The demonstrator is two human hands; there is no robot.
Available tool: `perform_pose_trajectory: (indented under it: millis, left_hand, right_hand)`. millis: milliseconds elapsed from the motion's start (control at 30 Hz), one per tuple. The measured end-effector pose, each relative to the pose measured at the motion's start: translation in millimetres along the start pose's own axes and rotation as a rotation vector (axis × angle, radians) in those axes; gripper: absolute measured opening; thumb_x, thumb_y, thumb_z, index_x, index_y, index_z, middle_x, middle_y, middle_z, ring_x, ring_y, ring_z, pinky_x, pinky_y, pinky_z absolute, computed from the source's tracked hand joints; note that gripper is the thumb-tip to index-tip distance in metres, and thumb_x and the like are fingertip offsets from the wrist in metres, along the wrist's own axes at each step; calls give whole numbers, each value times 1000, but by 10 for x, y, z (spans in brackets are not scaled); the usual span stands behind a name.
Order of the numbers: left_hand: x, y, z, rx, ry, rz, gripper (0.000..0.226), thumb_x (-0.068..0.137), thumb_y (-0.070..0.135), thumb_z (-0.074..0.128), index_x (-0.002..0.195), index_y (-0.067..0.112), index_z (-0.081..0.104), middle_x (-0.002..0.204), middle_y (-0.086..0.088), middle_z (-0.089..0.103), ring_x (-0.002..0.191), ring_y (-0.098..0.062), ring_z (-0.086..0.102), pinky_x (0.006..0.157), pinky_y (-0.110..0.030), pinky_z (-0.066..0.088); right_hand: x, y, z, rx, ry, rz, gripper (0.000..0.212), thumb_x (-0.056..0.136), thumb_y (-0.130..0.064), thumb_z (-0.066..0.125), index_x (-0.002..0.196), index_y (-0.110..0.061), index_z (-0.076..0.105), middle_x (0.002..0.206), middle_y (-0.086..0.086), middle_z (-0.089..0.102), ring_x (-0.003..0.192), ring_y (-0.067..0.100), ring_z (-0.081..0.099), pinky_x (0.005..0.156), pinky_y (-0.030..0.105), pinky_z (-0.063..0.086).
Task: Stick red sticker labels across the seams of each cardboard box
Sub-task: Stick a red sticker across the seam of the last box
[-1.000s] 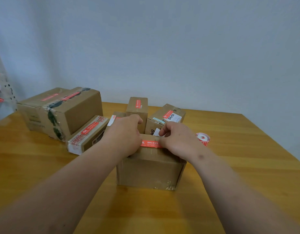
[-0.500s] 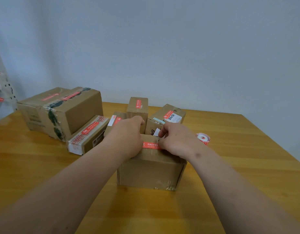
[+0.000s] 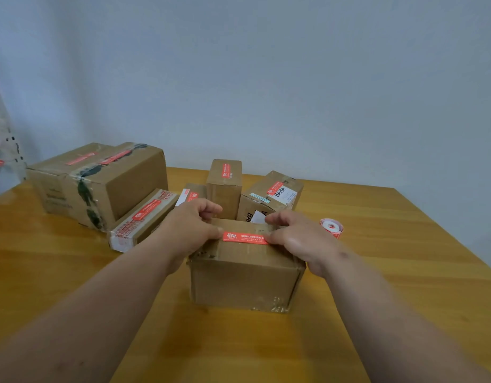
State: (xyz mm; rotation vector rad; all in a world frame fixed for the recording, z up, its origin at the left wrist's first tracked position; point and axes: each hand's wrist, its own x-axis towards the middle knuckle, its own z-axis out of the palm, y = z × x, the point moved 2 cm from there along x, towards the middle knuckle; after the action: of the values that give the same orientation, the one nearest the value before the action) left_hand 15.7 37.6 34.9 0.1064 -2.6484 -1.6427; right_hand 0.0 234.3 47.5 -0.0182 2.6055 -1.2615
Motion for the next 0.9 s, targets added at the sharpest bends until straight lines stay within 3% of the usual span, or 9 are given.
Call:
perform_pose_trajectory:
  millis: [100, 167, 267, 433, 500, 600, 733, 800, 900]
  left_hand:
    - [-24, -2, 26, -1, 8, 4, 30, 93, 16, 62, 123, 21, 61, 105, 5, 57, 93, -10, 55, 65, -19, 45]
    - [-31, 9, 62, 119, 31, 35, 43, 86, 36, 70, 125, 20, 60, 110, 5, 57, 100, -12, 54, 75, -25, 51]
    - [-25, 13, 123, 364, 108, 28, 68, 68, 59, 77, 123, 25, 57, 120, 3, 49, 115, -19, 47, 97, -43, 47]
    - [-40, 42, 136, 271, 82, -17, 63, 70, 43, 83, 123, 28, 54, 123, 0, 45, 120, -23, 43, 100, -45, 45]
    - [-50, 40, 111, 189, 36, -50, 57, 75, 30, 81, 125, 28, 53, 123, 0, 46, 117, -22, 44, 89, -35, 48]
    - [-52, 18, 61, -43, -62, -101, 52, 83, 5, 72, 128, 24, 53, 116, 1, 47, 103, -16, 48, 67, -21, 42]
    - [-73, -26, 1, -173, -99, -128, 53, 86, -7, 63, 128, 23, 54, 119, -1, 46, 99, -17, 50, 70, -24, 46]
    - [-66, -30, 6, -188, -99, -123, 51, 87, -6, 61, 129, 23, 54, 116, 0, 46, 99, -17, 49, 70, -23, 45]
    - [-58, -3, 50, -160, -61, -82, 41, 91, 11, 63, 129, 22, 52, 109, 5, 48, 99, -13, 47, 67, -21, 39]
  right_hand:
    - [-4, 14, 29, 137, -32, 28, 34, 89, -18, 59, 121, -27, 63, 121, -1, 60, 108, 19, 57, 95, 38, 51]
    - [-7, 6, 46, 138, -5, 19, 24, 86, -29, 63, 110, -27, 65, 111, -2, 62, 102, 17, 59, 88, 35, 52]
    - [0, 1, 95, -59, 36, -23, 44, 74, -47, 72, 111, -27, 62, 112, -3, 60, 102, 18, 58, 89, 37, 52]
    - [4, 2, 90, -32, 24, -48, 44, 75, -38, 76, 114, -25, 62, 110, -2, 61, 96, 16, 61, 82, 32, 53]
    - [15, 37, 61, 54, -23, -30, 43, 78, -26, 76, 119, -25, 62, 112, -2, 62, 97, 16, 62, 84, 32, 54]
    - [30, 87, 30, 196, -81, -2, 47, 81, -8, 70, 123, -27, 62, 118, 1, 63, 102, 22, 64, 95, 43, 53]
    - [45, 122, 5, 328, -116, 8, 50, 79, 8, 54, 115, -25, 66, 118, 5, 63, 106, 31, 63, 93, 45, 54]
    - [51, 121, 0, 382, -120, 22, 47, 73, 4, 55, 106, -26, 69, 117, 8, 64, 107, 33, 63, 90, 44, 54]
    - [33, 80, 48, 344, -76, 19, 28, 73, -18, 66, 100, -27, 69, 111, 5, 67, 101, 26, 64, 91, 43, 55]
